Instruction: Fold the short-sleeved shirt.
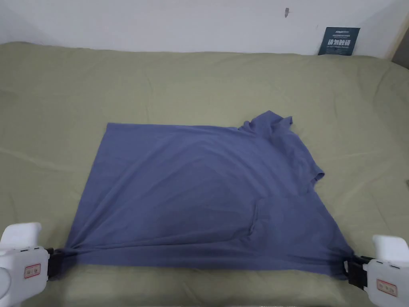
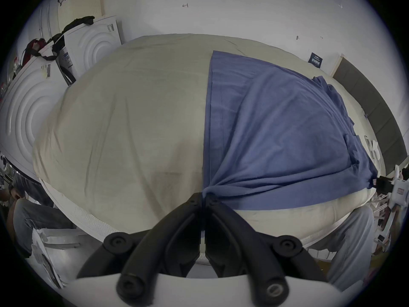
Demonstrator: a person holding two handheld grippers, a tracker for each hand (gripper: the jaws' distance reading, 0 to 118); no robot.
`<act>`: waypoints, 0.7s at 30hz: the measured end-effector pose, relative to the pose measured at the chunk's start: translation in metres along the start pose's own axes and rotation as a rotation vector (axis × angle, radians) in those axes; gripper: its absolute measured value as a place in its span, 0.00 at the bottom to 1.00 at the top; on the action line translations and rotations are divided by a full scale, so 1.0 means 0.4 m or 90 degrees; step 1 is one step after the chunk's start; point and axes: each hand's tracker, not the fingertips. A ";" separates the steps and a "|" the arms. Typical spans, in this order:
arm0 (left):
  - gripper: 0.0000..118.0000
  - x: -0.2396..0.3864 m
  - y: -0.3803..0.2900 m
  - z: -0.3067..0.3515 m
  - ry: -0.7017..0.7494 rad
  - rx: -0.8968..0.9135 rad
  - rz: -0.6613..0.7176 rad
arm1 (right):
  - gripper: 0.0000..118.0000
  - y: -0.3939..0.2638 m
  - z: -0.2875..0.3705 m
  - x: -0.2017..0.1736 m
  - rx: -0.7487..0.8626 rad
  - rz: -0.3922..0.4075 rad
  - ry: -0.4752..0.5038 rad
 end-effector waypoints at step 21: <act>0.01 0.017 0.471 -0.118 -0.072 0.049 -0.035 | 0.05 0.522 -0.100 -0.057 0.083 0.072 -0.010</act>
